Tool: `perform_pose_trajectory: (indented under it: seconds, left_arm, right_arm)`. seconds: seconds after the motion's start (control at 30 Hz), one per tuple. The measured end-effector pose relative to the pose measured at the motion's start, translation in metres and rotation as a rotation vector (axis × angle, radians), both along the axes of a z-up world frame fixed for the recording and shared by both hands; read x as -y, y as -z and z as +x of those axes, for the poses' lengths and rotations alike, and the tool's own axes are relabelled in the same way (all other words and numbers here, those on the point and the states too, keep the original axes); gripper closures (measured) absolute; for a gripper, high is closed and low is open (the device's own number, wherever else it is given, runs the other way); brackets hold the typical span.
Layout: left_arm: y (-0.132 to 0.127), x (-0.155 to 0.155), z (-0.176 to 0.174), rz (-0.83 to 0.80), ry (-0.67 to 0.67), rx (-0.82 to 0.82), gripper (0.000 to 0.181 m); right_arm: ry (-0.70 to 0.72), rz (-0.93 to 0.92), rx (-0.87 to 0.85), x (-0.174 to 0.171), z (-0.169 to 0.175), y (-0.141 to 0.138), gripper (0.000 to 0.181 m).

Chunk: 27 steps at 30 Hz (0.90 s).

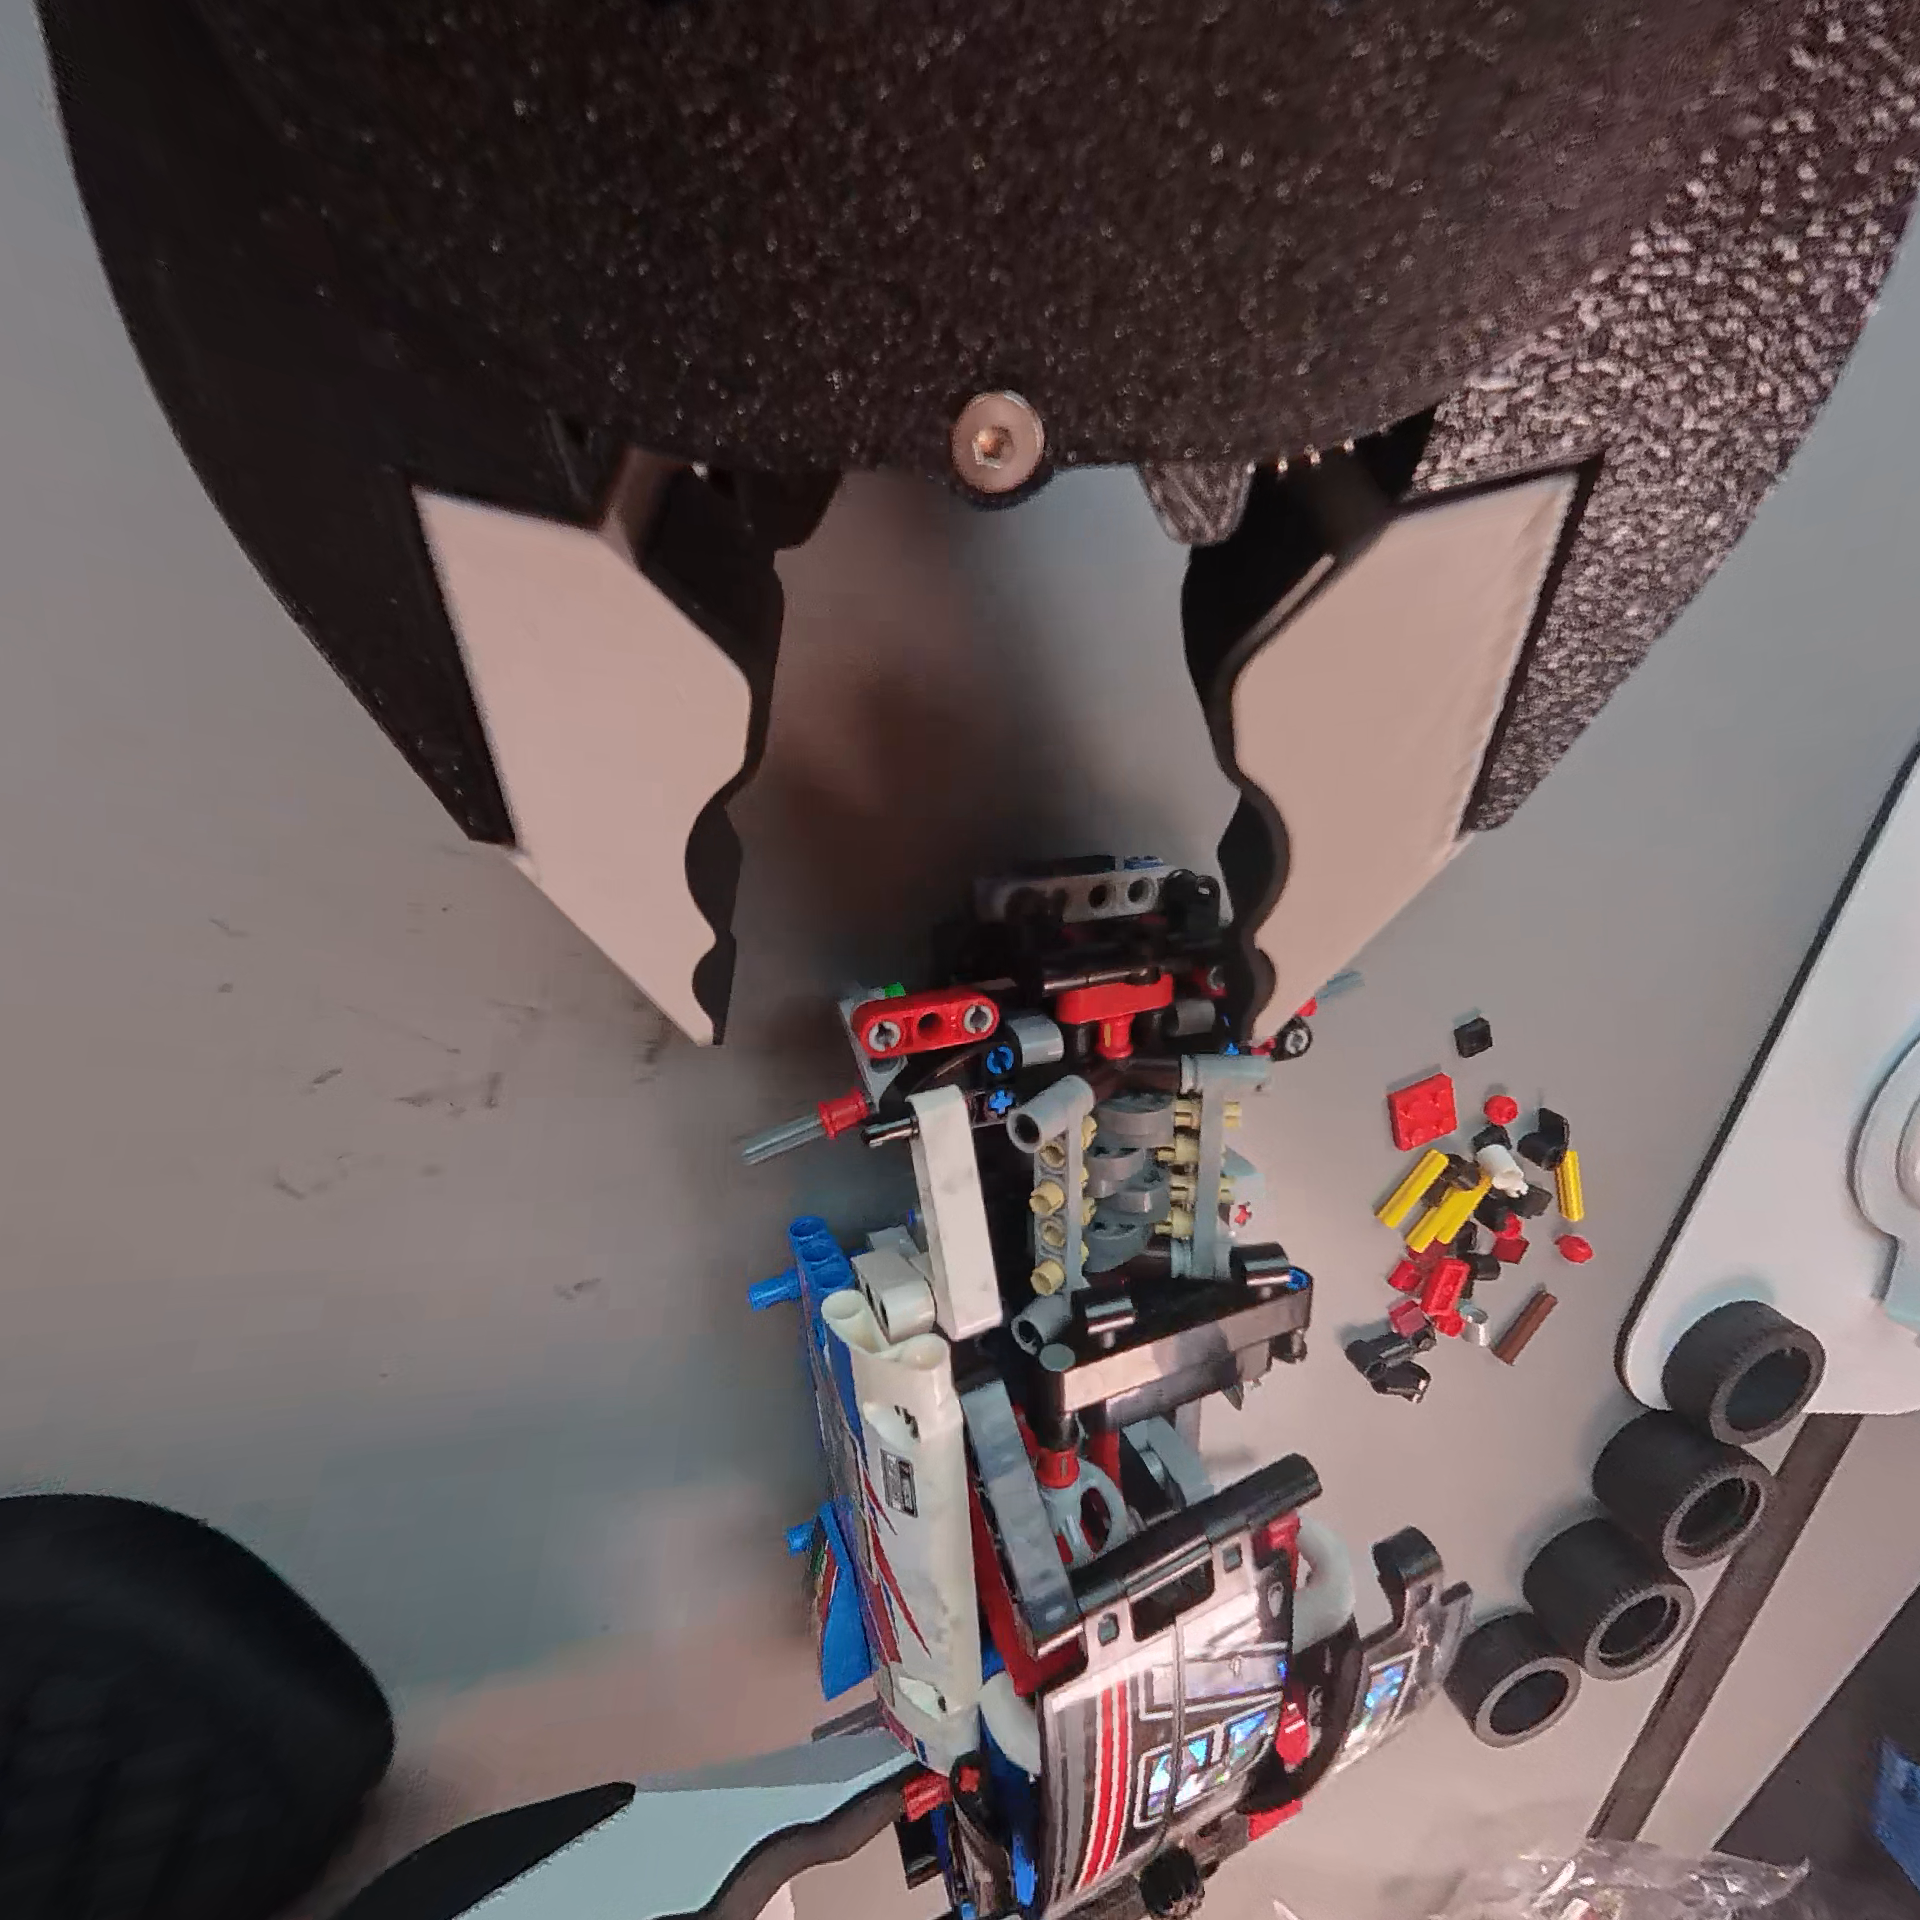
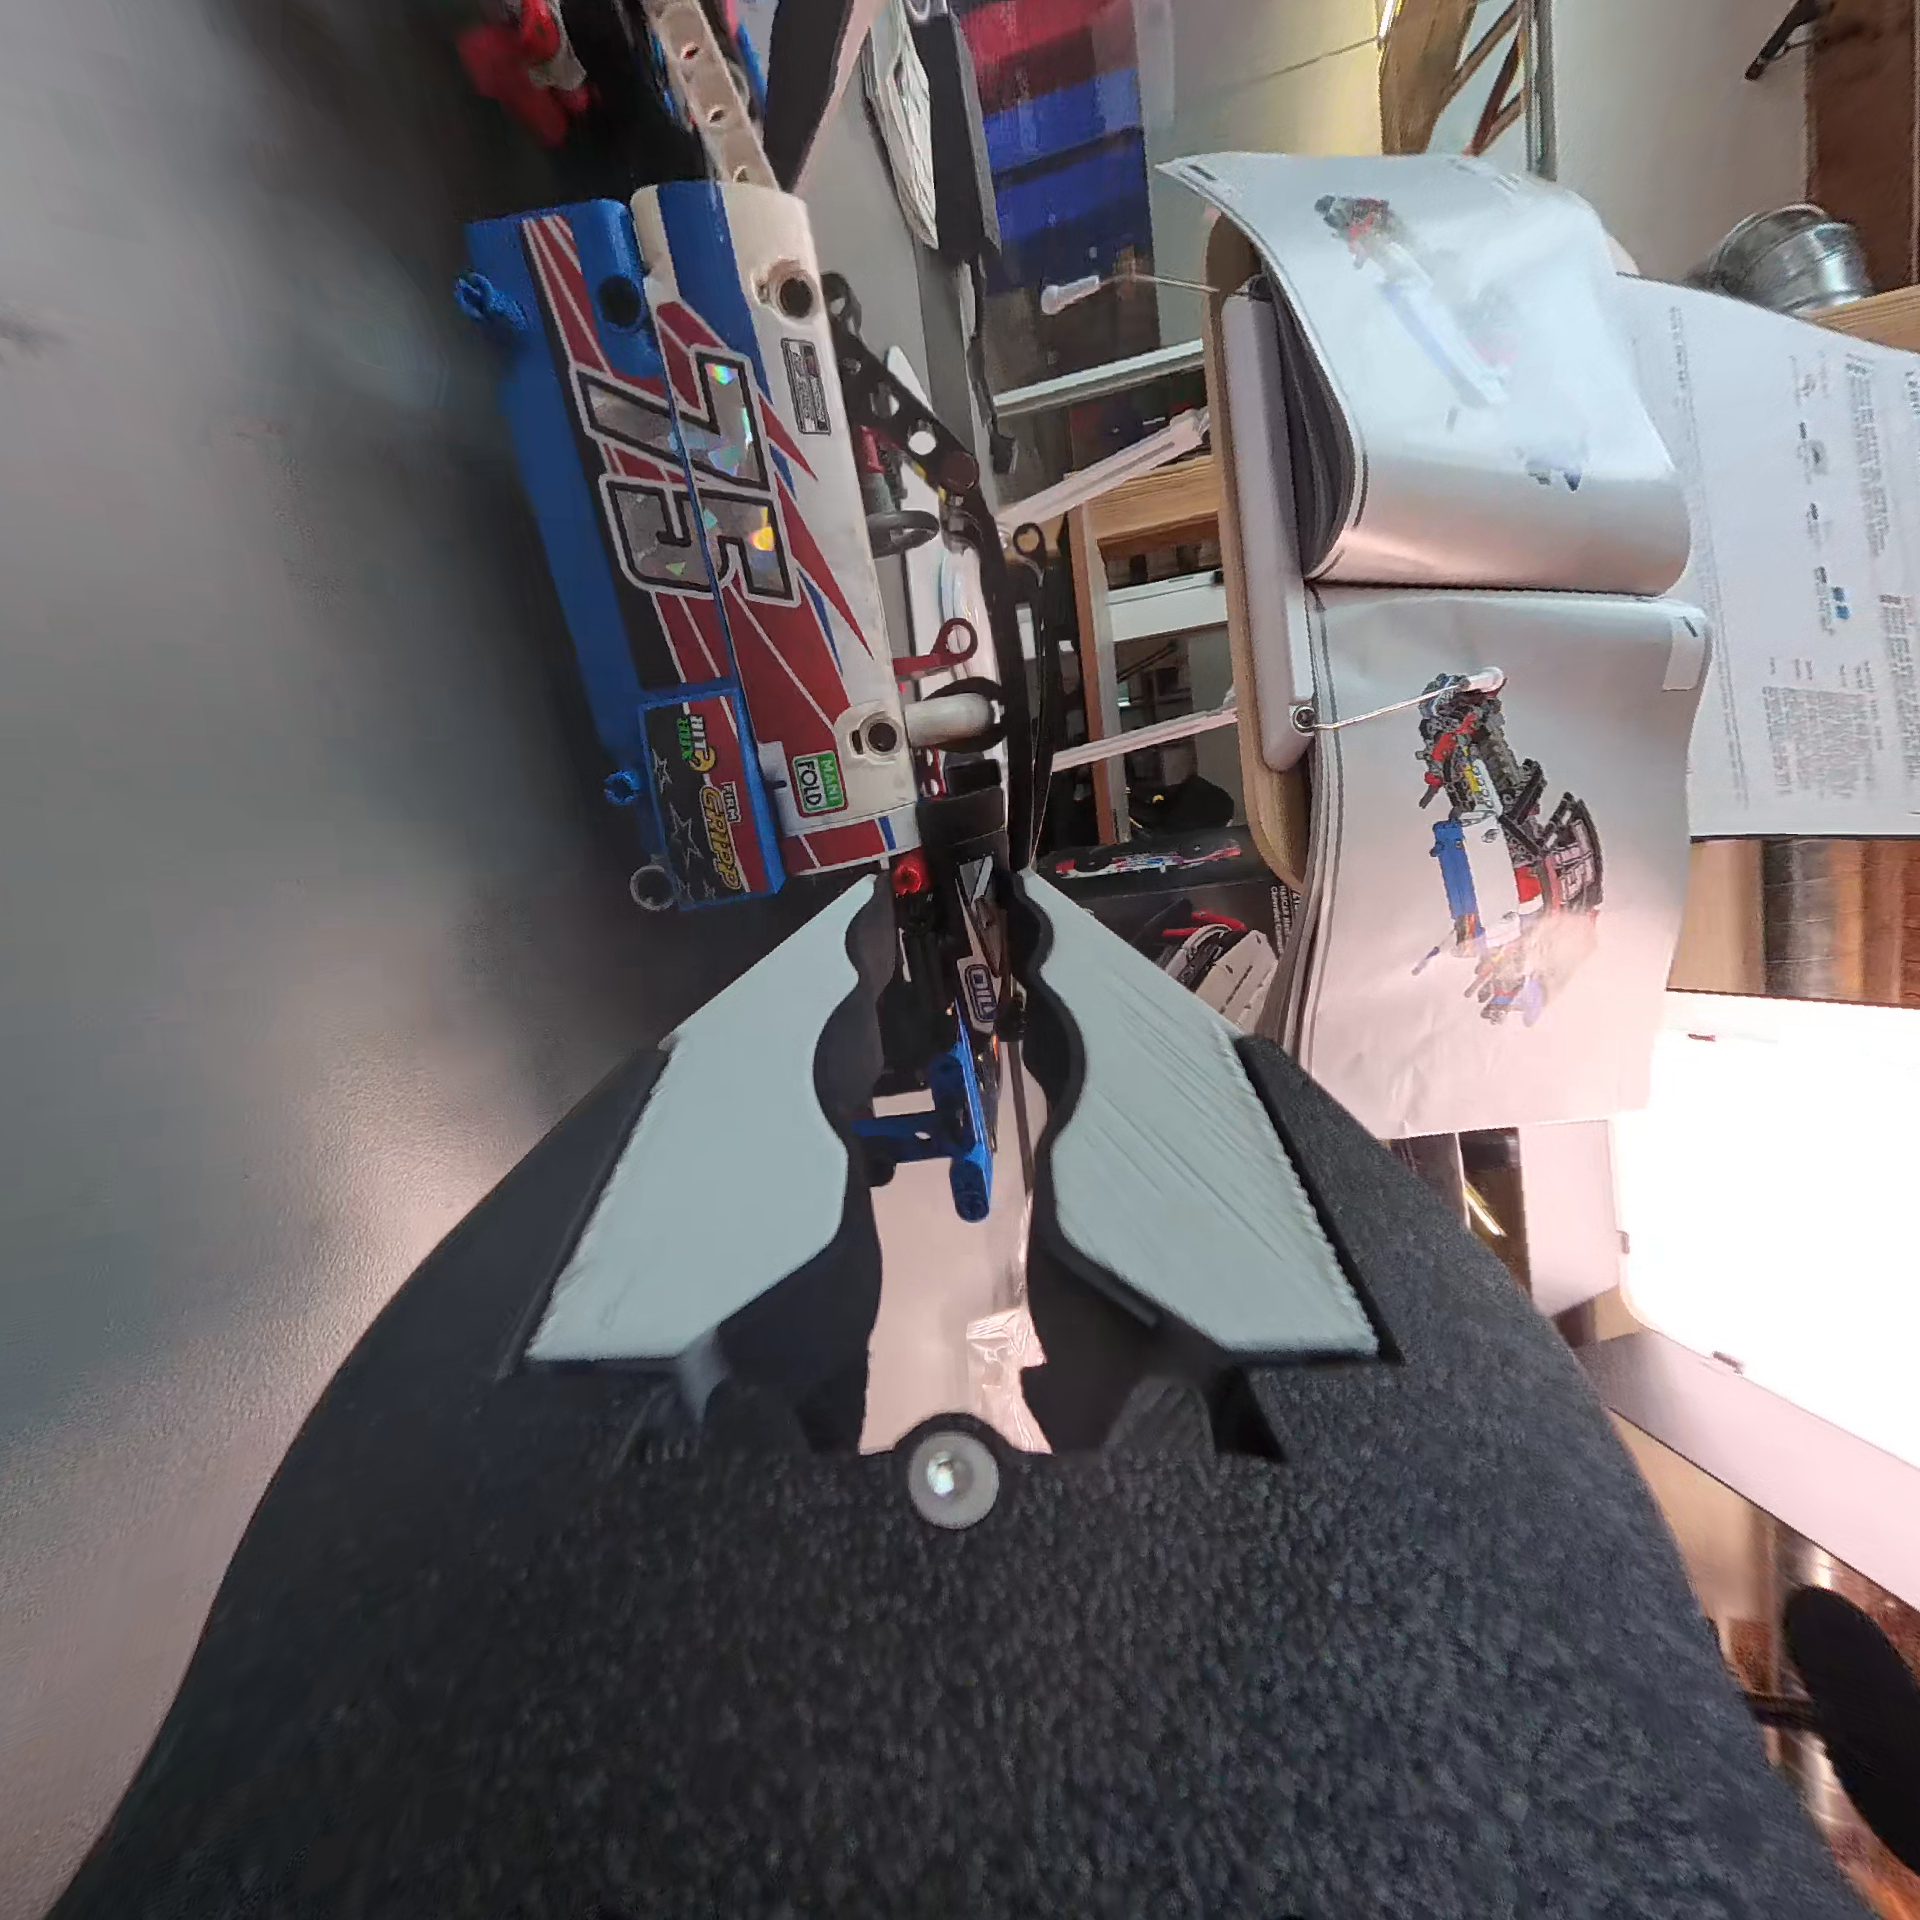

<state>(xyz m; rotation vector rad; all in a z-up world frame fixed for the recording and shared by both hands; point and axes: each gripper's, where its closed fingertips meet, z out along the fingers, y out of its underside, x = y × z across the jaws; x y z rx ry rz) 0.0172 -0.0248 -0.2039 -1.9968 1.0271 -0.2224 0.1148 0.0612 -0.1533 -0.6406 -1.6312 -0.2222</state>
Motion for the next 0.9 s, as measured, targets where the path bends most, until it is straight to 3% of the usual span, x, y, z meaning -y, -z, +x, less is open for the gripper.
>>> perform_pose_trajectory:
  seconds: [0.1, 0.27, 0.37, 0.43, 0.47, 0.6, 0.73, 0.9]
  left_arm:
    - [-0.01, 0.001, -0.001, 0.065, 0.013, -0.017, 0.078]
    - [-0.012, -0.009, 0.003, 0.164, 0.027, -0.069, 0.071]
    - [-0.009, -0.022, 0.011, 0.162, 0.05, -0.058, 0.081]
    - [-0.011, -0.019, 0.026, 0.114, 0.108, -0.01, 0.111]
    - [-0.013, -0.017, 0.031, 0.101, 0.124, 0.016, 0.112]
    - [-0.015, -0.009, 0.035, 0.04, 0.102, 0.069, 0.113]
    - [-0.018, 0.001, 0.037, -0.086, 0.064, 0.201, 0.114]
    - [-0.02, 0.01, 0.037, -0.149, 0.072, 0.271, 0.115]
  right_arm:
    - [-0.043, -0.115, 0.025, 0.015, 0.0, -0.015, 0.161]
    - [-0.084, -0.505, 0.158, 0.031, -0.001, -0.039, 0.161]
    - [-0.119, -0.777, 0.287, 0.038, 0.001, -0.042, 0.161]
    - [-0.102, -0.885, 0.336, 0.03, 0.002, -0.043, 0.161]
    - [-0.095, -0.934, 0.356, 0.026, 0.002, -0.044, 0.161]
    - [-0.102, -0.973, 0.368, 0.027, -0.001, -0.055, 0.154]
    - [-0.239, -1.026, 0.32, 0.073, -0.018, -0.095, 0.146]
    - [-0.282, -0.957, 0.453, 0.117, -0.046, -0.082, 0.152]
